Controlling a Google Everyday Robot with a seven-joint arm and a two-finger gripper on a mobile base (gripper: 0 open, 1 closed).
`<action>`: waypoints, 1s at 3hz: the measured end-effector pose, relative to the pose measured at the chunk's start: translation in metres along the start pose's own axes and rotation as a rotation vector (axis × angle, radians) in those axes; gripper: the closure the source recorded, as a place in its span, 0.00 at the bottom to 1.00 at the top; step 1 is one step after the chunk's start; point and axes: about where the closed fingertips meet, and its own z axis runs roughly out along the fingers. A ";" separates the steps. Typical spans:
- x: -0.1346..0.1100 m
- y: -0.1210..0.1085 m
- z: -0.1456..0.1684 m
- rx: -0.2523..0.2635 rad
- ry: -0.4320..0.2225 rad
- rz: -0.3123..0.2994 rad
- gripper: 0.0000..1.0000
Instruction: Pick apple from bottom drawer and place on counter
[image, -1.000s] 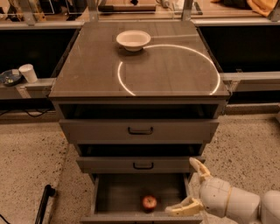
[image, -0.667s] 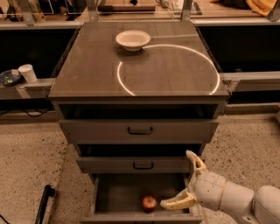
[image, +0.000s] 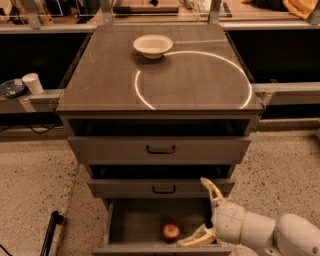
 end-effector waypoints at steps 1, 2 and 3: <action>0.055 0.031 0.035 -0.045 -0.033 -0.145 0.00; 0.122 0.063 0.061 -0.110 -0.009 -0.216 0.00; 0.122 0.063 0.061 -0.110 -0.009 -0.216 0.00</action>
Offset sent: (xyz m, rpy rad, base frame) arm -0.0407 0.0496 -0.2121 -0.1576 -0.1697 0.2261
